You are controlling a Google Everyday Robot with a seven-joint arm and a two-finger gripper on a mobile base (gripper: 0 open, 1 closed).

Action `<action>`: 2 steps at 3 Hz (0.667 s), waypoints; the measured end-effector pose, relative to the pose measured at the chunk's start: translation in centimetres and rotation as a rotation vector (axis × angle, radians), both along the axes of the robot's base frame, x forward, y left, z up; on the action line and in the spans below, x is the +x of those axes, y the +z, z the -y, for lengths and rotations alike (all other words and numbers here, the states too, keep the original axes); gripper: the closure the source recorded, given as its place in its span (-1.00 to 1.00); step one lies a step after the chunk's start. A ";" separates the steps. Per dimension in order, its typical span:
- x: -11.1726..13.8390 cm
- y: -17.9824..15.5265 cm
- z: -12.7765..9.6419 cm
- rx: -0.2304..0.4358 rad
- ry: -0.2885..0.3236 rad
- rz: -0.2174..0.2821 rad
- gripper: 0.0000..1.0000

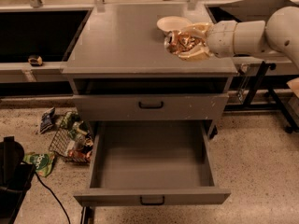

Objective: Pick orange can from middle drawer and place on counter

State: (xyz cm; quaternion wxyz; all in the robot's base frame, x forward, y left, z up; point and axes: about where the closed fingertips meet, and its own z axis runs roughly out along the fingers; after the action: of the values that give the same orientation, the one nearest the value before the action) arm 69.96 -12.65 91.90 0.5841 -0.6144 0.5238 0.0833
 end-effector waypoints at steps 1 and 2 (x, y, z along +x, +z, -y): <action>1.1 -1.0 -0.5 0.136 -0.079 -0.148 1.00; 2.3 -2.1 -0.7 0.204 -0.111 -0.269 1.00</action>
Offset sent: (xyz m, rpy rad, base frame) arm 0.0348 0.0010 -0.0308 0.2774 0.4145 -0.1468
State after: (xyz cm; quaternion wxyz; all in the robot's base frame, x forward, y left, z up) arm 72.28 -12.00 89.78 0.5717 -0.5053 0.6192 0.1852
